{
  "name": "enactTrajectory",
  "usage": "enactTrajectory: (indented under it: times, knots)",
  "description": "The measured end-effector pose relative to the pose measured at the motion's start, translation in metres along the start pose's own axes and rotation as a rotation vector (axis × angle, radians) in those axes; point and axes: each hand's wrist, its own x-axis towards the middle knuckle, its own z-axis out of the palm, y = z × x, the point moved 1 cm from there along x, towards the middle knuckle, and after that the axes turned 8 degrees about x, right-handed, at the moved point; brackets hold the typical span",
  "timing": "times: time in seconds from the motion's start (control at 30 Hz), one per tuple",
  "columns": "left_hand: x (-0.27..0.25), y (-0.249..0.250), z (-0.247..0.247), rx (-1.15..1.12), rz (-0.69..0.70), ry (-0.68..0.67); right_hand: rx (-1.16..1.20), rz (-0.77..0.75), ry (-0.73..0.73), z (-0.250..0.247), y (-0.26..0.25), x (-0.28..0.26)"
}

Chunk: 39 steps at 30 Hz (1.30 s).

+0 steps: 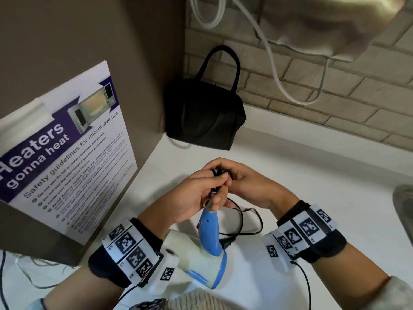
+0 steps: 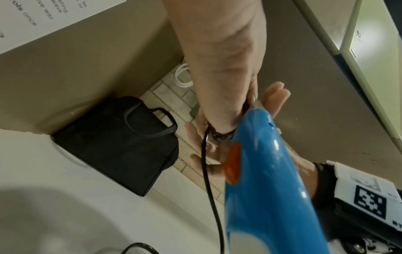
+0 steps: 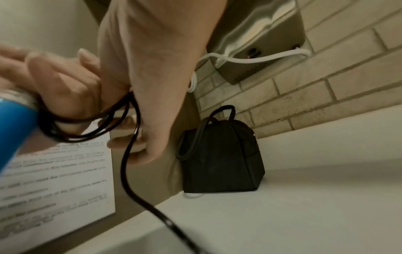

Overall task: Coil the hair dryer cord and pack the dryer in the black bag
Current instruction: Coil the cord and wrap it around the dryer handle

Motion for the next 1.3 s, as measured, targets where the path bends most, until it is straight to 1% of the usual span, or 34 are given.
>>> enactTrajectory:
  times: [0.03, 0.1, 0.17, 0.2, 0.3, 0.37, 0.43, 0.47, 0.53, 0.6, 0.73, 0.87, 0.97, 1.17, 1.3]
  knots:
    - [0.001, 0.000, 0.000, 0.001, -0.001, -0.003, -0.012, 0.009, 0.010, -0.001, 0.001, 0.000]
    - [0.002, 0.000, 0.002, 0.004, -0.006, 0.004, -0.125, 0.010, 0.081, -0.002, 0.002, 0.002]
    - [0.003, -0.001, 0.003, 0.024, 0.000, 0.036, -0.255, -0.029, 0.167, -0.002, 0.005, 0.005]
    - [0.003, -0.002, 0.004, 0.049, 0.010, 0.053, -0.284, -0.050, 0.196, -0.002, 0.007, 0.005]
    - [0.004, -0.005, 0.006, 0.162, 0.023, 0.092, -0.276, -0.076, 0.254, -0.001, 0.017, 0.006]
    - [0.003, -0.006, 0.007, 0.201, 0.009, 0.082, -0.261, -0.090, 0.276, 0.002, 0.025, 0.008]
    - [0.002, -0.007, 0.007, 0.201, 0.013, 0.066, -0.266, -0.076, 0.251, 0.004, 0.030, 0.009]
    - [0.001, -0.007, 0.007, 0.194, 0.022, 0.071, -0.254, -0.038, 0.222, 0.004, 0.032, 0.009]
    - [-0.001, -0.007, 0.004, 0.173, 0.046, 0.107, -0.218, 0.066, 0.178, 0.003, 0.034, 0.006]
    - [0.000, -0.006, 0.002, 0.113, 0.063, 0.147, -0.193, 0.102, 0.160, 0.006, 0.036, 0.003]
    - [0.003, -0.007, 0.000, 0.040, 0.086, 0.205, -0.278, 0.099, 0.149, 0.015, 0.037, -0.007]
    - [0.009, -0.016, -0.006, -0.012, 0.125, 0.257, -0.327, 0.189, 0.201, 0.021, 0.040, -0.018]
    - [0.011, -0.020, -0.012, 0.002, 0.131, 0.292, -0.405, 0.177, 0.204, 0.025, 0.036, -0.025]
    - [0.013, -0.017, -0.019, 0.054, 0.130, 0.346, -0.694, 0.146, 0.148, 0.033, 0.014, -0.038]
    - [0.013, -0.014, -0.028, 0.072, 0.125, 0.404, -0.801, 0.137, 0.120, 0.035, -0.015, -0.048]
